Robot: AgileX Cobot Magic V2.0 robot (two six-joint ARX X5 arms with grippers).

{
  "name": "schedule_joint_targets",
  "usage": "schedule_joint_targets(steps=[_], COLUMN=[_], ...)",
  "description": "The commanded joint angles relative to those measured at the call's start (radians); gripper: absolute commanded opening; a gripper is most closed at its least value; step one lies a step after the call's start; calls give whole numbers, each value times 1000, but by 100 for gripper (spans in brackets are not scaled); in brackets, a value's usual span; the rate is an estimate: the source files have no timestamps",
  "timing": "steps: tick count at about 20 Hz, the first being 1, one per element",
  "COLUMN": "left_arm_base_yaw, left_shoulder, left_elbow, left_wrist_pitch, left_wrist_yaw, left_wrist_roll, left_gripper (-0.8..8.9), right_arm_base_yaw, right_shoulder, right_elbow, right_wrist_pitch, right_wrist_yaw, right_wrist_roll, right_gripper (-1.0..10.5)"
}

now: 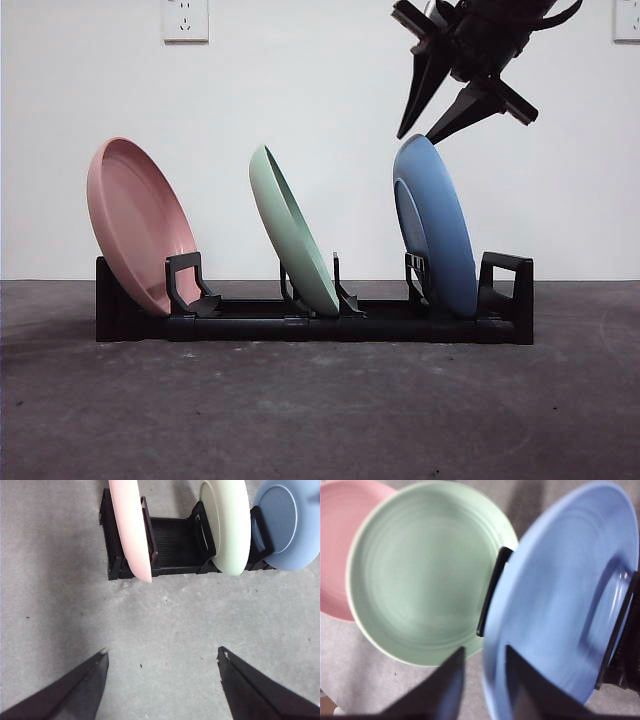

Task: Place the plate

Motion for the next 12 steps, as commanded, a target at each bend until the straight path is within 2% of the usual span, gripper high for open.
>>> schedule_joint_targets(steps=[1,4,8,12], left_arm_base_yaw=[0,0,0,0], left_shoulder=[5,5,5,5], left_elbow=[26,26,26,26], left_wrist_pitch=[7,7,7,7], left_wrist_yaw=[-3,-3,-3,-3], left_wrist_roll=[14,14,18,18], left_gripper=[344,344,344,344], right_arm_base_yaw=[6,4,-12,-17], right_shoulder=[29,26,0,-66], right_elbow=[27,27,27,28], right_wrist_pitch=[2,-5,-54,-57], right_wrist_yaw=[-1,-10,-84,-110], right_wrist_roll=[-2,-1,-25,-50], right_gripper=[19,11,11,11])
